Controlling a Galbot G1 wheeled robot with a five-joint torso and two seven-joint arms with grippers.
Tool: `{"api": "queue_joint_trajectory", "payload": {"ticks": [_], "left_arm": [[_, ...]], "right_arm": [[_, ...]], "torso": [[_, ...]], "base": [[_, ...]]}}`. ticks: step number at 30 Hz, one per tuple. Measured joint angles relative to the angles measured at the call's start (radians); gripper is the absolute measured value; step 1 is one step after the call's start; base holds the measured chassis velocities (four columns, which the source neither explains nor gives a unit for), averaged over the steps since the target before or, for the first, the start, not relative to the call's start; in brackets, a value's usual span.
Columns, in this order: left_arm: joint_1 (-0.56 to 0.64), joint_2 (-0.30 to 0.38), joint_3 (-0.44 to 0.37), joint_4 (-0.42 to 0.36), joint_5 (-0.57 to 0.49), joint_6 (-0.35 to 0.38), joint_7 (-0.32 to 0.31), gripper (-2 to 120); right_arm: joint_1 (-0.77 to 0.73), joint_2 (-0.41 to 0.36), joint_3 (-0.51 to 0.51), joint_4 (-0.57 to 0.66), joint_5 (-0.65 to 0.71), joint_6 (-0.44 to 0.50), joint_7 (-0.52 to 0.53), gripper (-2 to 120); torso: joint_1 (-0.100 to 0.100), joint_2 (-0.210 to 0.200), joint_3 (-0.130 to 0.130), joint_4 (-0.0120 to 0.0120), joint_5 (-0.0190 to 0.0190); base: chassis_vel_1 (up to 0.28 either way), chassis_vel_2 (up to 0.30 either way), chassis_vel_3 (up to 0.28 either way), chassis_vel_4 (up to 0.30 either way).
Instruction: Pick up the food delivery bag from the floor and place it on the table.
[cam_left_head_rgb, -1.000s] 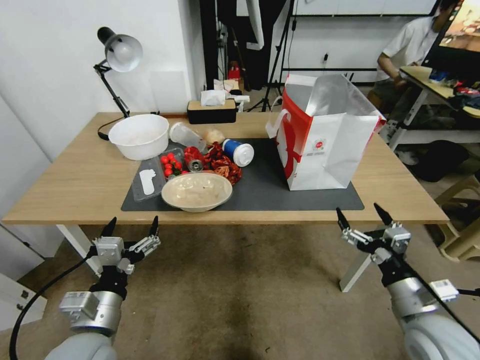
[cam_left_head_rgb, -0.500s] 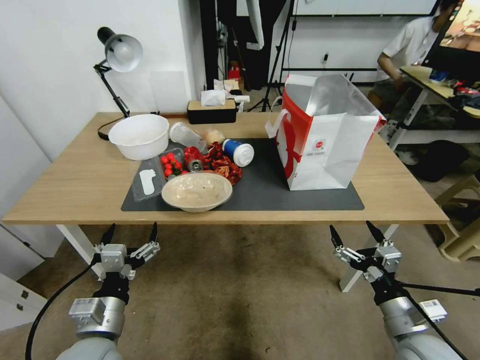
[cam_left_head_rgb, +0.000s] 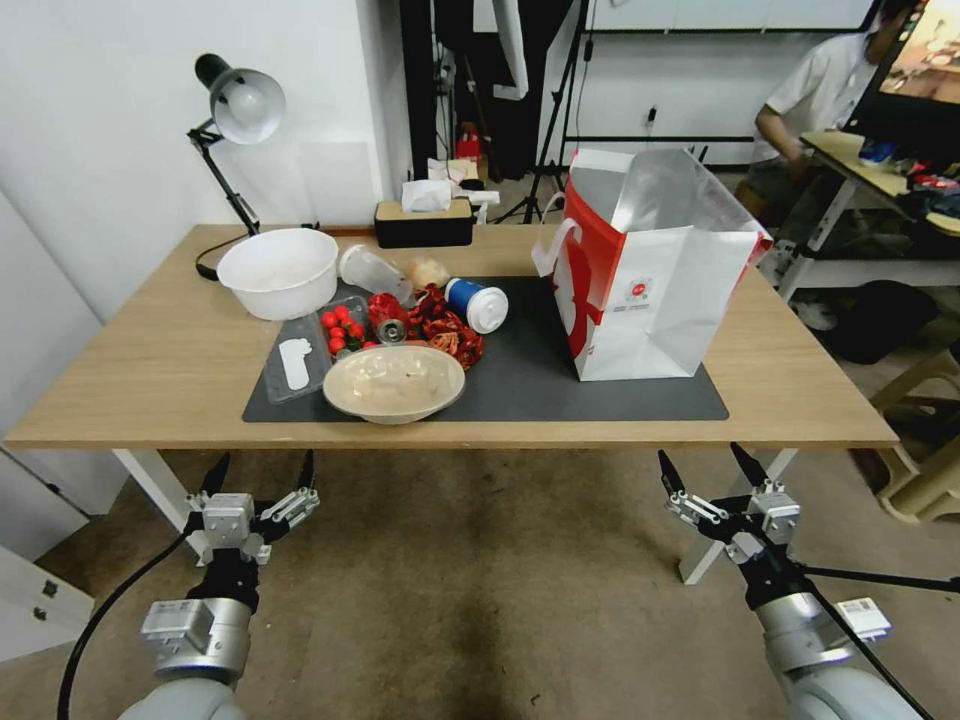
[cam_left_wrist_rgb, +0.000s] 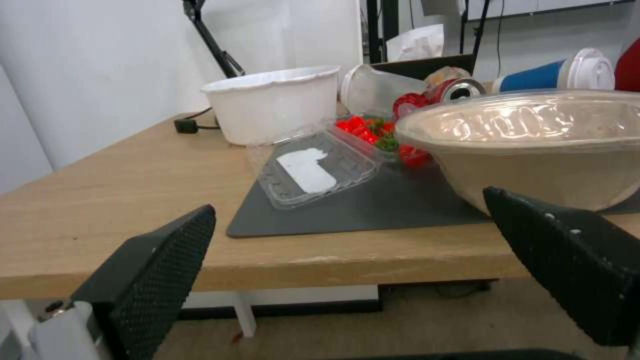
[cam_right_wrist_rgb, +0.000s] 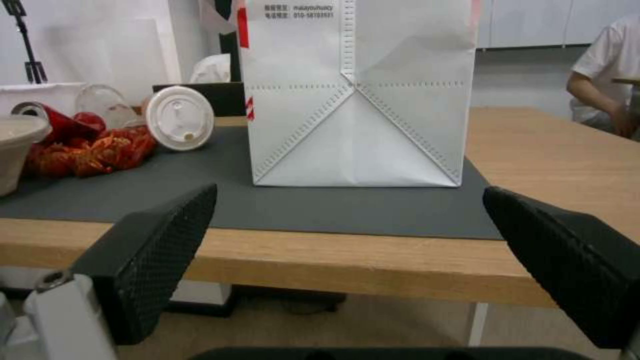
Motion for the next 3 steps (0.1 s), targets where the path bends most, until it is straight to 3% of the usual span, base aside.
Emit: {"api": "queue_joint_trajectory", "payload": {"ticks": [3], "left_arm": [[0.000,0.000,0.000,0.000,0.000,0.000,0.000,100]], "right_arm": [[0.000,0.000,0.000,0.000,0.000,0.000,0.000,100]], "torso": [[0.000,0.000,0.000,0.0000,0.0000]], "base": [[0.000,0.000,0.000,0.000]]}}
